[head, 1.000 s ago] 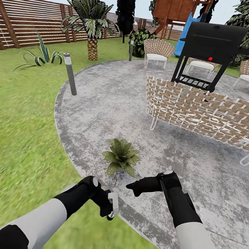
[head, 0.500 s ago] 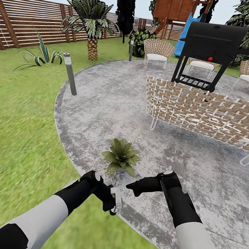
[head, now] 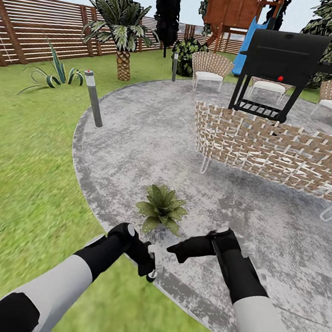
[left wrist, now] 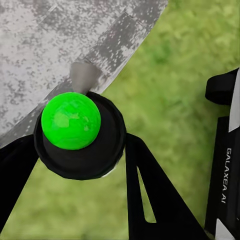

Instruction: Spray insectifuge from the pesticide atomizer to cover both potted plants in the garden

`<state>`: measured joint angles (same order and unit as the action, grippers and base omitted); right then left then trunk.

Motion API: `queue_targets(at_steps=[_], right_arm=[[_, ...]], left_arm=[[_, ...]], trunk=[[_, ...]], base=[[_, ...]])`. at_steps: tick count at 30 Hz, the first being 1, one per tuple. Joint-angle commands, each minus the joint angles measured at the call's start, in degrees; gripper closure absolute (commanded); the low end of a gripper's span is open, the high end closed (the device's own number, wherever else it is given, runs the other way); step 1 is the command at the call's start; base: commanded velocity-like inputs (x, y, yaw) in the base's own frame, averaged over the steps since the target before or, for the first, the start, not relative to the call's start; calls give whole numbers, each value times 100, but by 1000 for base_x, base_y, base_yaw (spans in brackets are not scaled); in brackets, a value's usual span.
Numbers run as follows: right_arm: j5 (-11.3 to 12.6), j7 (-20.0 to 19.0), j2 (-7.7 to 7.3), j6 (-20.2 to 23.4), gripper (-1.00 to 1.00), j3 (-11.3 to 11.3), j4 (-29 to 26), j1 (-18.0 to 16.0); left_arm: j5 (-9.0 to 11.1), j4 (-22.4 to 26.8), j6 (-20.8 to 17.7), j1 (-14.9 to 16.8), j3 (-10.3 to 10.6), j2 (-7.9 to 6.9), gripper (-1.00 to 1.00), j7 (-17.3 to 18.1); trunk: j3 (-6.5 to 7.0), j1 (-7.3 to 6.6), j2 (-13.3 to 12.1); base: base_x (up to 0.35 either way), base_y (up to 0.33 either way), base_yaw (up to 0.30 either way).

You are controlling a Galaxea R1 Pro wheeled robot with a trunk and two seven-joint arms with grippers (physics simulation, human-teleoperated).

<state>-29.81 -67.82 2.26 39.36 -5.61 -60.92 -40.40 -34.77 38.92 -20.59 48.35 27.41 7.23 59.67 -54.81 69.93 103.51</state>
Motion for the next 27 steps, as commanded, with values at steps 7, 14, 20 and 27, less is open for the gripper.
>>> queue_targets(at_steps=[7,14,20,27], right_arm=[[-42,-39,3,37,100,-70,-9,-3],[-42,-39,3,37,100,-72,-10,-3],[-42,-39,3,37,100,-73,-17,-3],[-42,-39,-6,37,100,-72,-17,-3]], left_arm=[[-13,10,-59,8,2,111,100,27],[-13,15,-59,12,2,120,100,27],[-7,11,-59,120,2,120,100,33],[-4,10,-59,134,2,120,100,162]], trunk=[[-5,-1,2],[-5,-1,2],[-5,-1,2],[-5,-1,2]], base=[[0,0,0],[0,0,0],[0,0,0],[0,0,0]])
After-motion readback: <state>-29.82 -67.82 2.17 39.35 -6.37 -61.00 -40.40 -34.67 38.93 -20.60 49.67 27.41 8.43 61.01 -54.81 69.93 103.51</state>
